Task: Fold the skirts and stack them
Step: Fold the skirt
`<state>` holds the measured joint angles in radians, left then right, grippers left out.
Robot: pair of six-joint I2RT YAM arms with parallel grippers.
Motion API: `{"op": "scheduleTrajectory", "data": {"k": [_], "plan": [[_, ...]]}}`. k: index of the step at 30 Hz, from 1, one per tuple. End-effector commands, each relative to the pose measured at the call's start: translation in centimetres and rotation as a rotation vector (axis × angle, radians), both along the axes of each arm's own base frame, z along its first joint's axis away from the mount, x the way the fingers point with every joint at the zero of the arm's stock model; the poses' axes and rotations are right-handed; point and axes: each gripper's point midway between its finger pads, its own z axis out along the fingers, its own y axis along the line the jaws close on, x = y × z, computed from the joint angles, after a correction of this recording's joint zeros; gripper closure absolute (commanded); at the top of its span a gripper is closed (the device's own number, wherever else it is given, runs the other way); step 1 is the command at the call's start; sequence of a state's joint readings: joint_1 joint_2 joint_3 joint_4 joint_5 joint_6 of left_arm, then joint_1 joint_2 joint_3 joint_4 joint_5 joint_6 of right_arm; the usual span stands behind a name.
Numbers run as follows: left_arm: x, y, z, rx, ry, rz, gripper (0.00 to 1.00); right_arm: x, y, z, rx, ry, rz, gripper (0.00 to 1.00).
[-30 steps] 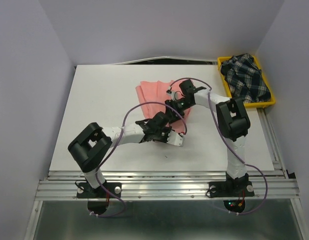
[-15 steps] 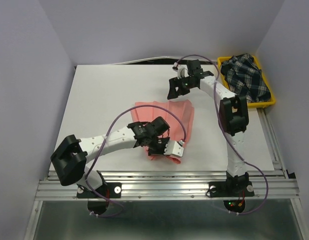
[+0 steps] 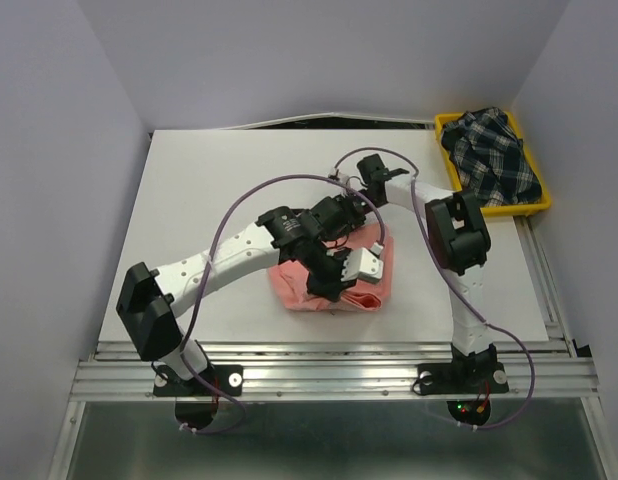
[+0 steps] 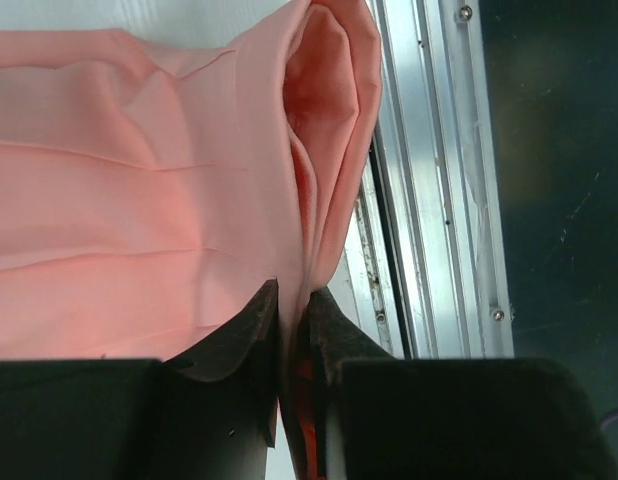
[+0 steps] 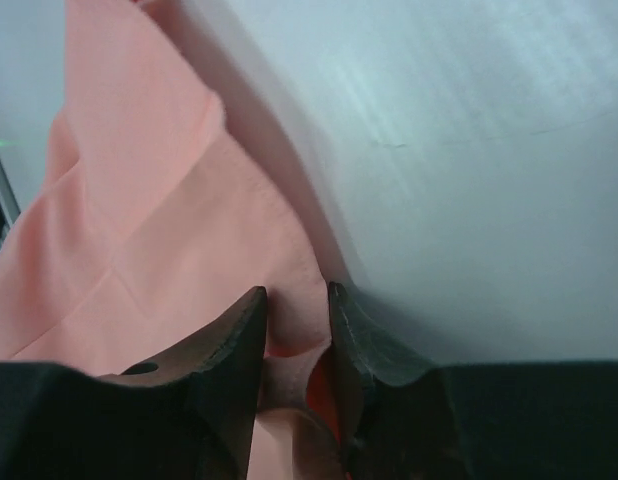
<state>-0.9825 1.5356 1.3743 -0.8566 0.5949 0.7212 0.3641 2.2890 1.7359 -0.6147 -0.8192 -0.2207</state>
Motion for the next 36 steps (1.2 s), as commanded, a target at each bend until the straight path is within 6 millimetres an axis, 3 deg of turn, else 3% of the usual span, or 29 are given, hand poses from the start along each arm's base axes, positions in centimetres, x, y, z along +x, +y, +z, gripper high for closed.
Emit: {"op": "scheduleTrajectory", "data": {"k": [1,5,7,8,10,12,21,22,23,25,26,28,32,33,36], "plan": [[1.3,-0.2,2.7,-0.027,0.029,0.035,1.0,-4.7,1.1,0.9,0.046,0.052,0.108,0.65],[6.1,-0.6,2.9,-0.023,-0.015,0.094,1.0,-6.7,1.6,0.9,0.066,0.091,0.137,0.68],[8.8,-0.1,1.6,0.007,-0.012,0.128,1.0,-7.0,1.6,1.0,0.074,0.094,0.144,0.68],[10.1,-0.4,2.2,-0.007,-0.027,0.139,1.0,-7.1,1.6,1.0,0.076,0.096,0.145,0.68],[12.0,-0.1,0.8,0.027,-0.008,0.149,1.0,-7.1,1.6,1.0,0.078,0.1,0.145,0.68],[13.4,-0.4,0.7,0.013,-0.019,0.155,1.0,-7.1,1.7,1.1,0.086,0.1,0.147,0.68],[15.0,0.1,-4.6,0.063,-0.011,0.148,0.97,-6.7,1.9,1.4,0.094,0.094,0.147,0.67],[15.3,0.0,-4.9,0.062,-0.017,0.149,0.95,-6.5,2.0,1.5,0.092,0.086,0.146,0.64],[15.7,0.0,-5.4,0.065,-0.025,0.152,0.93,-6.4,1.9,1.4,0.085,0.087,0.14,0.55],[16.3,-0.1,-5.8,0.067,-0.039,0.151,0.93,-5.6,1.9,1.5,0.065,0.059,0.129,0.4],[16.5,-0.2,-6.2,0.071,-0.047,0.148,0.92,-4.7,2.2,2.0,0.06,0.036,0.117,0.27],[16.8,0.0,-6.8,0.082,-0.056,0.136,0.92,-3.1,2.0,1.9,0.013,-0.009,0.085,0.21],[17.4,0.3,-8.4,0.11,-0.066,0.127,0.92,2.4,0.1,3.1,0.032,-0.046,-0.042,0.05],[17.6,0.4,-8.6,0.114,-0.069,0.13,0.9,3.9,0.0,4.3,0.053,-0.077,-0.058,0.04],[18.8,0.4,-9.5,0.121,-0.07,0.152,0.84,6.2,-1.7,5.0,0.061,-0.08,-0.127,0.01]]}}
